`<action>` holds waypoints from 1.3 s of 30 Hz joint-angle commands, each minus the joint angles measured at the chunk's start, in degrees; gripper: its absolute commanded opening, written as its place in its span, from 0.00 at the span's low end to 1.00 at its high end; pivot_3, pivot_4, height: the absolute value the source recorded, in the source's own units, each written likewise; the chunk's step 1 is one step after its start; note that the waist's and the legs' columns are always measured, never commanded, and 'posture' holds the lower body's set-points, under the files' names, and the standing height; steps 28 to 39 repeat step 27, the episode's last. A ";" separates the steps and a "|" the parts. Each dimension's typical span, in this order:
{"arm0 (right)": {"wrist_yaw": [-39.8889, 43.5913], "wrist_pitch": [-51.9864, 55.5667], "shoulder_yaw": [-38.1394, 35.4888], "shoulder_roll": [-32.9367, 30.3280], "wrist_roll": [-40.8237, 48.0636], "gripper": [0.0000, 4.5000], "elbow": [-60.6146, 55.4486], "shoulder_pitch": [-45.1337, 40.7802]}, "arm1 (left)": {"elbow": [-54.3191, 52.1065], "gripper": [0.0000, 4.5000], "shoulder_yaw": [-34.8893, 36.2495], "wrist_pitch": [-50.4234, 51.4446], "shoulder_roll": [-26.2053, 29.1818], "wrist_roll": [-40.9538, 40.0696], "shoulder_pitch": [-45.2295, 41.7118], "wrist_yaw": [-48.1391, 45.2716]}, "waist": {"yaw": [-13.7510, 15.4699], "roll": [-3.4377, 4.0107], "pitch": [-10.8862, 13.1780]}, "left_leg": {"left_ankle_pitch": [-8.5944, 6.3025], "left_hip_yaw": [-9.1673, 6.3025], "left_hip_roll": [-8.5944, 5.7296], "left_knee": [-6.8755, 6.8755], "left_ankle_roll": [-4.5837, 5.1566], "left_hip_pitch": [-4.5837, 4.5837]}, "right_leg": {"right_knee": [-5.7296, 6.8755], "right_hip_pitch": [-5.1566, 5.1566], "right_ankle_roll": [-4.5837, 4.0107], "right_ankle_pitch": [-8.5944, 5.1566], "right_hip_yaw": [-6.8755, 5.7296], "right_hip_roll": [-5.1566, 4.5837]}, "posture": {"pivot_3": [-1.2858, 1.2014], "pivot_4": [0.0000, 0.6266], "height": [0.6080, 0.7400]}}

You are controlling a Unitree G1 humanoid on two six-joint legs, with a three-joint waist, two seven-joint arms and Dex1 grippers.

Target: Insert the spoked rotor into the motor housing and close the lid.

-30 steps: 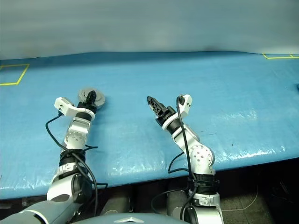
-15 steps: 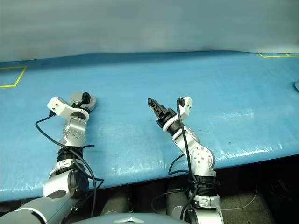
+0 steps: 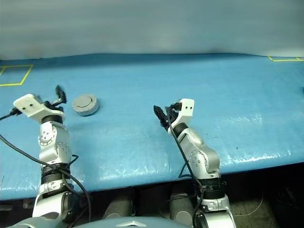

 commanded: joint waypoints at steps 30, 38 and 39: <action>28.37 -6.47 3.56 -15.88 -10.41 1.00 3.97 0.36 | -12.14 1.00 -22.07 7.27 11.30 1.48 11.50 -40.06 | -1.00 0.01 0.00 | -0.03 0.20 0.17 -0.06 0.06 0.35 | 0.14 0.10 -0.24 -0.34 0.19 0.13 | 0.52 0.24 1.00; 28.37 -6.47 3.56 -15.88 -10.41 1.00 3.97 0.36 | -12.14 1.00 -22.07 7.27 11.30 1.48 11.50 -40.06 | -1.00 0.01 0.00 | -0.03 0.20 0.17 -0.06 0.06 0.35 | 0.14 0.10 -0.24 -0.34 0.19 0.13 | 0.52 0.24 1.00; 28.37 -6.47 3.56 -15.88 -10.41 1.00 3.97 0.36 | -12.14 1.00 -22.07 7.27 11.30 1.48 11.50 -40.06 | -1.00 0.01 0.00 | -0.03 0.20 0.17 -0.06 0.06 0.35 | 0.14 0.10 -0.24 -0.34 0.19 0.13 | 0.52 0.24 1.00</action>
